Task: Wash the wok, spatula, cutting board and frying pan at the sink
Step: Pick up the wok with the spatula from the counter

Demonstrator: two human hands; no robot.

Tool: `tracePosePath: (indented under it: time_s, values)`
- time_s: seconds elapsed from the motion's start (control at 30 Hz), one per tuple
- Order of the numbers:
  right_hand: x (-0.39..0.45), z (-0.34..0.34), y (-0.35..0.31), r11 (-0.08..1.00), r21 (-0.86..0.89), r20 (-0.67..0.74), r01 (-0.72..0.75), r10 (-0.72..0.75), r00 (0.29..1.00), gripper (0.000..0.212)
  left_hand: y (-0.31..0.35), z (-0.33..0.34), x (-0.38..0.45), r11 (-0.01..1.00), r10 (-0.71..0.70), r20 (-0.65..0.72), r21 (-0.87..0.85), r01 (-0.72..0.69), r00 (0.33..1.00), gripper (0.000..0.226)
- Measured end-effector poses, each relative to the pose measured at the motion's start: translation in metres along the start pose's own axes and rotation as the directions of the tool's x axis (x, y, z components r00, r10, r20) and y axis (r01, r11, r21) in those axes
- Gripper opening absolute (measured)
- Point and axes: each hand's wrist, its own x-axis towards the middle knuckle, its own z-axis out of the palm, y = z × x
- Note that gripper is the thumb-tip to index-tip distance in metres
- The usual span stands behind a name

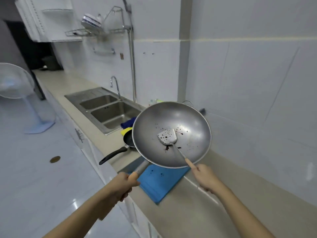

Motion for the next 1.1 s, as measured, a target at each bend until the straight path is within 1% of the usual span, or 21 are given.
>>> tracePosePath:
  time_s: [0.07,0.13,0.17,0.23,0.33,0.37,0.5,0.6,0.67,0.77,0.87,0.93,0.97,1.03,1.1]
  values:
    - [0.019,0.011,-0.031,0.996,-0.068,0.039,0.065,-0.062,0.997,0.039,-0.007,-0.031,0.003,1.0,0.002,-0.036,-0.013,-0.002,0.999,0.021]
    - [0.044,0.028,-0.06,0.977,-0.171,0.091,0.13,-0.115,0.989,0.036,-0.017,-0.065,0.008,1.0,-0.005,-0.075,-0.024,0.004,0.997,0.021]
    - [0.057,0.039,-0.075,0.97,-0.193,0.094,0.151,-0.135,0.986,0.038,-0.023,-0.083,0.012,0.999,-0.011,-0.094,-0.032,0.008,0.996,0.021]
    - [0.08,0.061,-0.107,0.967,-0.18,0.117,0.182,-0.162,0.98,0.043,-0.037,-0.121,0.021,0.999,-0.023,-0.125,-0.046,0.017,0.992,0.022]
    - [0.103,0.098,-0.168,0.962,-0.166,0.166,0.218,-0.191,0.967,0.034,-0.062,-0.184,0.037,0.997,-0.052,-0.157,-0.059,0.043,0.986,0.022]
    - [0.111,0.111,-0.188,0.957,-0.169,0.172,0.235,-0.206,0.963,0.035,-0.071,-0.206,0.043,0.997,-0.061,-0.168,-0.064,0.051,0.984,0.022]
    - [0.155,0.167,-0.263,0.965,-0.122,0.182,0.231,-0.207,0.961,0.029,-0.104,-0.295,0.067,0.993,-0.092,-0.189,-0.084,0.077,0.978,0.023]
    - [0.189,0.207,-0.313,0.962,-0.109,0.154,0.249,-0.231,0.961,0.036,-0.125,-0.356,0.09,0.99,-0.108,-0.188,-0.108,0.089,0.976,0.022]
    - [0.214,0.231,-0.34,0.957,-0.13,0.149,0.259,-0.239,0.959,0.032,-0.135,-0.392,0.107,0.988,-0.121,-0.196,-0.119,0.099,0.973,0.023]
    - [0.253,0.263,-0.376,0.963,-0.133,0.187,0.236,-0.209,0.96,0.031,-0.152,-0.437,0.139,0.982,-0.159,-0.186,-0.133,0.135,0.97,0.023]
    - [0.285,0.278,-0.402,0.966,-0.141,0.233,0.218,-0.181,0.955,0.025,-0.158,-0.471,0.17,0.979,-0.166,-0.185,-0.151,0.139,0.968,0.023]
    - [0.324,0.295,-0.418,0.952,-0.184,0.27,0.244,-0.19,0.944,0.042,-0.164,-0.498,0.207,0.978,-0.177,-0.179,-0.14,0.153,0.968,0.024]
    - [0.342,0.302,-0.426,0.948,-0.196,0.274,0.249,-0.191,0.943,0.048,-0.163,-0.511,0.227,0.978,-0.185,-0.179,-0.133,0.162,0.966,0.024]
    - [0.379,0.315,-0.438,0.95,-0.186,0.28,0.249,-0.191,0.941,0.05,-0.161,-0.534,0.266,0.978,-0.19,-0.166,-0.121,0.172,0.968,0.025]
    - [0.417,0.324,-0.448,0.963,-0.155,0.261,0.22,-0.175,0.949,0.047,-0.158,-0.557,0.309,0.98,-0.189,-0.159,-0.096,0.175,0.969,0.024]
